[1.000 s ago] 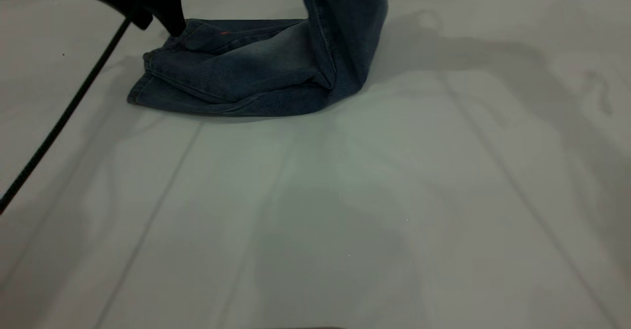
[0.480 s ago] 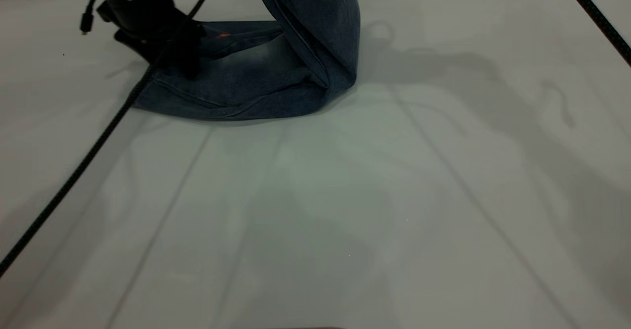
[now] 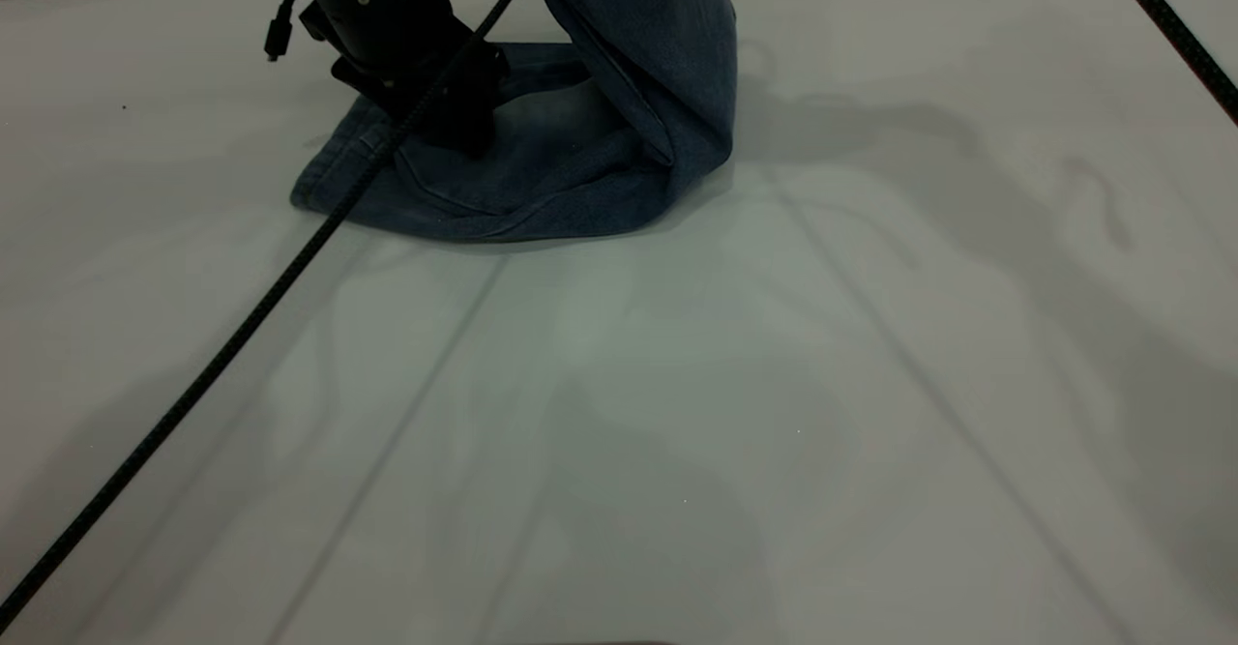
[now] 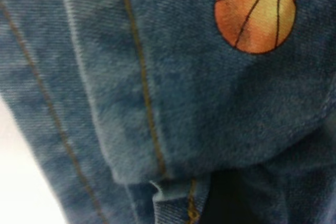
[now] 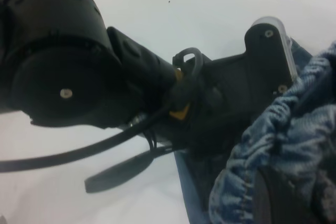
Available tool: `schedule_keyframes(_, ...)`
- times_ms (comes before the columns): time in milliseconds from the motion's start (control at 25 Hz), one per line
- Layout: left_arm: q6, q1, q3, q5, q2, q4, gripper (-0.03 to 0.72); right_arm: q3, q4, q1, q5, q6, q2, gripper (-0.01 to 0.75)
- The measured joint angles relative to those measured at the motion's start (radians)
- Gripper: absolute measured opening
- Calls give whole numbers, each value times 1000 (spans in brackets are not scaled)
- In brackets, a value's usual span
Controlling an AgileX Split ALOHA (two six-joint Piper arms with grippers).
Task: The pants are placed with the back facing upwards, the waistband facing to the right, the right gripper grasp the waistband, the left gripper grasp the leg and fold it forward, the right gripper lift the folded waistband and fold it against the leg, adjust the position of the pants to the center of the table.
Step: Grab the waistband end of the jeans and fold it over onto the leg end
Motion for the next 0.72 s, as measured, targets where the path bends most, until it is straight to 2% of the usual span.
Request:
schedule_keyframes(160, -1, 20, -71, 95, -11, 62, 451, 0, 3, 0, -2, 0, 0, 50)
schedule_keyframes(440, -167, 107, -275, 381, -65, 220, 451, -2, 7, 18, -18, 0, 23, 50)
schedule_keyframes(560, -248, 139, -366, 486, -67, 261, 451, -2, 13, 47, -54, 0, 59, 50)
schedule_keyframes(720, -271, 151, -453, 547, -68, 277, 451, -2, 38, 92, -131, 0, 110, 50)
